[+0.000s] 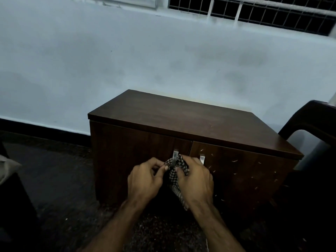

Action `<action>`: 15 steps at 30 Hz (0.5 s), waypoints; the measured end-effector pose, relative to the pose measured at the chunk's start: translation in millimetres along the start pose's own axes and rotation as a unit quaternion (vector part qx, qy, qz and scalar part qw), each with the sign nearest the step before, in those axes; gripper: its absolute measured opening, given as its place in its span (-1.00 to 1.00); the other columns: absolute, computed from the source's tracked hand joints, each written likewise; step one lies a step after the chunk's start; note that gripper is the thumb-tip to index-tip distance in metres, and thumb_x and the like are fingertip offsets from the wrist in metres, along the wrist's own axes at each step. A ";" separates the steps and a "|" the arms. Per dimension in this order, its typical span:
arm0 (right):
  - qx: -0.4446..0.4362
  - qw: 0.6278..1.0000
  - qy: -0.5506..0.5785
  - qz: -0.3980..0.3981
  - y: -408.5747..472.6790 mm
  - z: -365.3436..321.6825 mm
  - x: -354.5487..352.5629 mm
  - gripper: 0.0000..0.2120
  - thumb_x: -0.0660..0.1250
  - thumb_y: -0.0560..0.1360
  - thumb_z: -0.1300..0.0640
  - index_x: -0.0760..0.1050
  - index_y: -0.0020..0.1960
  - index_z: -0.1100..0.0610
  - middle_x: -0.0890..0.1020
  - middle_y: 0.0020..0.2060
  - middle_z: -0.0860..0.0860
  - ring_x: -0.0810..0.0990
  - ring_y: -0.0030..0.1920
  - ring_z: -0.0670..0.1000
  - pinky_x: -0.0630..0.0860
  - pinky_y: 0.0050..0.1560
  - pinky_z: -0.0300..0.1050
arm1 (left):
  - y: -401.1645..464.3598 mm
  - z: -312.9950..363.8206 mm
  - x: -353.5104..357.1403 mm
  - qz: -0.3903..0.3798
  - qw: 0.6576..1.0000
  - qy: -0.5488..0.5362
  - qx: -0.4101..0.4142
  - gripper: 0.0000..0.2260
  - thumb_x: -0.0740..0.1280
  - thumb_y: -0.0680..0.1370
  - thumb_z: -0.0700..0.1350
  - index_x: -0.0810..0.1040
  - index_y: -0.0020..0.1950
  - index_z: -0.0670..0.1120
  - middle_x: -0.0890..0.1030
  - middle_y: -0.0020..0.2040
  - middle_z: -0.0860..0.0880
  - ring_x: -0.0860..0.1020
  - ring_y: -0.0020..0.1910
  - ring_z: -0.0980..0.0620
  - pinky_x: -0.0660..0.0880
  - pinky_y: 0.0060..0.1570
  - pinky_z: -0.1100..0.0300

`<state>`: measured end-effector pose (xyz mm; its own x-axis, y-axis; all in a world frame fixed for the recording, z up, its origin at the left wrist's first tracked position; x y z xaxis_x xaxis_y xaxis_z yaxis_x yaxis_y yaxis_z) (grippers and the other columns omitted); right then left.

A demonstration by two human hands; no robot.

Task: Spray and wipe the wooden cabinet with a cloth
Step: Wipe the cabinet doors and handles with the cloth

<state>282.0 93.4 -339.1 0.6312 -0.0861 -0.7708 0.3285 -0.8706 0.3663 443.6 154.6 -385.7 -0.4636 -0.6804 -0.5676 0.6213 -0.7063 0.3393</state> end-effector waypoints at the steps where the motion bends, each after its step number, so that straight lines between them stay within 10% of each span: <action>1: -0.003 1.000 -0.014 -0.003 3.7 -3.3 -1.8 -0.65 0.38 0.58 0.01 0.52 0.36 -0.13 0.58 0.23 -0.18 0.61 0.16 -0.08 0.51 0.07 -0.21 | -3.1 -1.8 1.5 0.011 1.000 -0.009 -0.015 -0.88 0.42 0.50 0.18 0.64 -0.06 0.18 0.64 -0.32 0.21 0.65 -0.23 0.17 0.57 -0.22 0.14; 15: 0.059 0.998 -0.019 -0.019 -15.4 20.7 16.6 -0.83 0.33 0.58 0.05 0.45 0.16 -0.03 0.62 0.10 -0.10 0.64 0.05 0.01 0.51 -0.04 -0.10 | 11.3 56.2 -15.9 0.041 0.980 0.147 0.129 -0.86 0.38 0.55 0.10 0.69 0.05 0.15 0.73 -0.06 0.14 0.66 -0.13 0.12 0.41 0.12 0.12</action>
<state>272.9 95.4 -368.4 0.5921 -0.0692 -0.8029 0.2641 -0.9246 0.2744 422.5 146.4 -330.7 -0.1924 -0.6778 -0.7097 0.4502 -0.7036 0.5498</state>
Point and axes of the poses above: each hand's wrist, its own y-axis towards the middle knuckle, its own x-axis out of the palm, z = x × y, the point moved 9 cm from there along y, towards the middle knuckle
